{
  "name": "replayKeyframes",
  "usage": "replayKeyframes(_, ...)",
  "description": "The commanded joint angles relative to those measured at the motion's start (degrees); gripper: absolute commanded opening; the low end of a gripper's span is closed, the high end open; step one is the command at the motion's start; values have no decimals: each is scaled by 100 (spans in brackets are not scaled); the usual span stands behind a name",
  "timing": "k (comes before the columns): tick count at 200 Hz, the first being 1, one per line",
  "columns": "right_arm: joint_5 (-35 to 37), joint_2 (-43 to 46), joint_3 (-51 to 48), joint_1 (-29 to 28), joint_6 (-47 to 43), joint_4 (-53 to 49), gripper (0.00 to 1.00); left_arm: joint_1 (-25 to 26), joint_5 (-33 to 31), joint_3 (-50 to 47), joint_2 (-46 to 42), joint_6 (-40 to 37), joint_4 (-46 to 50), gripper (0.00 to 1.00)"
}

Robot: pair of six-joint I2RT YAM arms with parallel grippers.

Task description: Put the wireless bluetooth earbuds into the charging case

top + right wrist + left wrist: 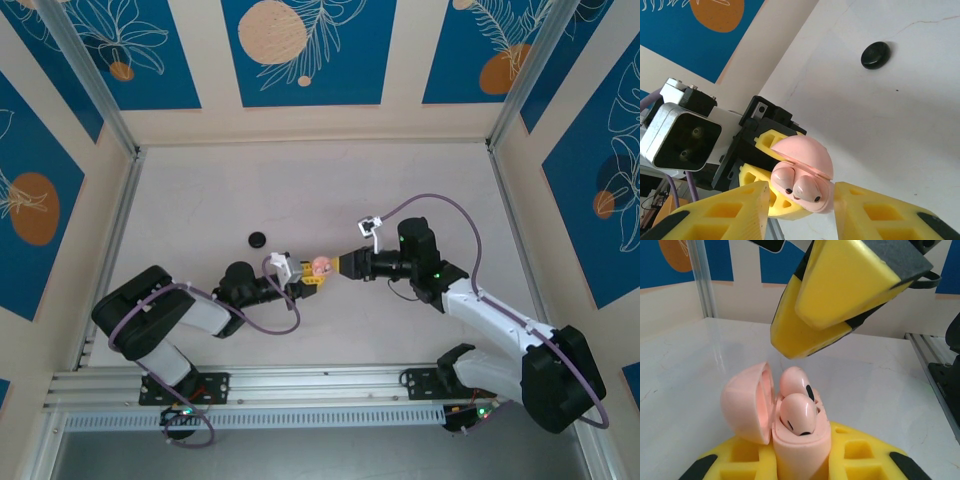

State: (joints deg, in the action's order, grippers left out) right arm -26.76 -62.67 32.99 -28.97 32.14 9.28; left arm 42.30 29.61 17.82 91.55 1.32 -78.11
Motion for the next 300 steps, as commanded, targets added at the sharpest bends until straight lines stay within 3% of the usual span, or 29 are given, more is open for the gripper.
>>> replayKeyframes(1,-205,64,79,23,-52,-99,32,85,179,-33,-103,-70,-248,11)
replayKeyframes(101,-363,-539,278,-214,-138,-121,20,92,186,-14,-111,-71,-249,11)
replayKeyframes(148,-119,-385,295,-223,-324,-777,19,88,164,-16,-86,-97,-249,11)
replayKeyframes(215,189,97,576,-204,-599,-1420,35,91,210,-52,9,-323,-250,11)
replayKeyframes(243,305,123,594,-164,-741,-1402,48,99,348,-42,-55,-300,-249,11)
replayKeyframes(270,-132,110,585,-3,-727,-1079,58,100,512,-38,-128,-223,-249,11)
replayKeyframes(300,-842,-262,794,49,-677,-920,60,127,751,44,-132,-119,-250,11)
